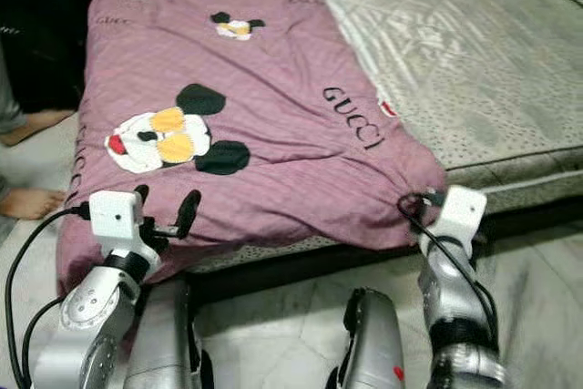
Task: Clean up the room
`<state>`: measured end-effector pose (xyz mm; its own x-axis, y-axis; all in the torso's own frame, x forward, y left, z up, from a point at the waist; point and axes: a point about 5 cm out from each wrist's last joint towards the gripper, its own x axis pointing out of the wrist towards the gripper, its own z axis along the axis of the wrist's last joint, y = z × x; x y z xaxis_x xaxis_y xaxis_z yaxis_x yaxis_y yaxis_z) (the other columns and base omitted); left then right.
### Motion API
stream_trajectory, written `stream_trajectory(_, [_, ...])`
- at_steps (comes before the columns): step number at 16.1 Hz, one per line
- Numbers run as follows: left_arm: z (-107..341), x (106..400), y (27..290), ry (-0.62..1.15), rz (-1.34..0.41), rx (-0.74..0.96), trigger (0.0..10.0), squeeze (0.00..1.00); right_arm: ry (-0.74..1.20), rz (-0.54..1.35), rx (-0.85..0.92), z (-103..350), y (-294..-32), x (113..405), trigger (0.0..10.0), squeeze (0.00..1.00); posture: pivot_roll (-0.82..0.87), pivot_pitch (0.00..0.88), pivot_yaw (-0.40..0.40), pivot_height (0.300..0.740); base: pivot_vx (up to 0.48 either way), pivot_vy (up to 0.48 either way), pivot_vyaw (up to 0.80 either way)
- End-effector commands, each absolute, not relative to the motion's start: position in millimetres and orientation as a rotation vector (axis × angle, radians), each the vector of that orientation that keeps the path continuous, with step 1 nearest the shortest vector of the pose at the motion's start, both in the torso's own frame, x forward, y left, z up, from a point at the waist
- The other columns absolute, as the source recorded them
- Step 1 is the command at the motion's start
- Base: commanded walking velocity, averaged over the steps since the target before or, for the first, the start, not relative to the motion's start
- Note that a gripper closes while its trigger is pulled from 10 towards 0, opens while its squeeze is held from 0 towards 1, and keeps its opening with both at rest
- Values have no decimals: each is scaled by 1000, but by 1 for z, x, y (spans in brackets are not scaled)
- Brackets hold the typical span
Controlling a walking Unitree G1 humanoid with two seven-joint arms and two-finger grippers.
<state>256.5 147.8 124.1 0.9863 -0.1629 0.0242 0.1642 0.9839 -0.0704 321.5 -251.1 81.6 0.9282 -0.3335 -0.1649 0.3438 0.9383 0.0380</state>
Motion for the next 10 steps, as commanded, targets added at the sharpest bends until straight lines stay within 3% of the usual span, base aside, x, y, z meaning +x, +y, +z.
stream_trajectory(1, [122,255,147,-22,-180,-48,10000,0,86,-249,70,93,-236,322,10000,1000,81,133,0,510,0,0,0])
stream_trajectory(2, [122,256,147,-31,-181,-47,10000,0,36,-189,55,101,-225,320,10000,957,76,127,2,510,0,0,0])
stream_trajectory(3, [123,256,146,-38,-181,-48,10000,0,-4,-142,53,108,-215,318,10000,514,67,115,7,510,0,0,0])
stream_trajectory(4, [124,259,144,-44,-191,-38,10000,0,-55,-80,52,118,-201,315,10000,0,57,102,14,510,0,0,0])
stream_trajectory(10, [131,275,140,-95,-201,-42,10000,0,-194,20,115,159,-180,326,10000,0,40,22,20,535,0,0,0])
